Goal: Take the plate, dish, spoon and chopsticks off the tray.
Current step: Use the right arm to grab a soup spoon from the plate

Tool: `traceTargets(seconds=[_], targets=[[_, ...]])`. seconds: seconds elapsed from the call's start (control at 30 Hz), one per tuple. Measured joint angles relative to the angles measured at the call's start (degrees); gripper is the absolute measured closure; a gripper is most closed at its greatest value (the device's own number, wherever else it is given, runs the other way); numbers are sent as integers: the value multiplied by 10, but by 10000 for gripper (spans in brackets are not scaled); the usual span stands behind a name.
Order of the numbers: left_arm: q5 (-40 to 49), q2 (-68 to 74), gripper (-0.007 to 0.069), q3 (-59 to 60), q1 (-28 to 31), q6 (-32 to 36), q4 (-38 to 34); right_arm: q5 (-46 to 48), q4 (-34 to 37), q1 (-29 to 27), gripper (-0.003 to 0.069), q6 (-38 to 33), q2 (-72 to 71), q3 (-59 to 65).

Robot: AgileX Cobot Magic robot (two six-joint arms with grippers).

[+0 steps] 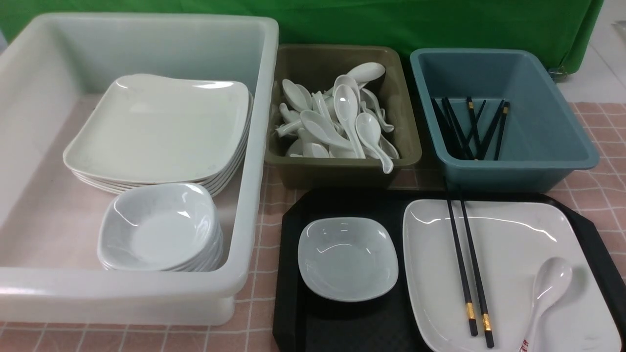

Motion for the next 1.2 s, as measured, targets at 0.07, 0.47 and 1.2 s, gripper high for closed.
traceTargets(seconds=[0.07,0.47,1.2], targets=[[91,59,603,-50,0,53,-20,3,1,5,416,1,0,-1],[324,383,625,-150,-27,268,-132,473,-13,169,627,-211,278,-340],[222,651,636,-333,-515,301,-45,555,-63,120,211,-242,863,-542]])
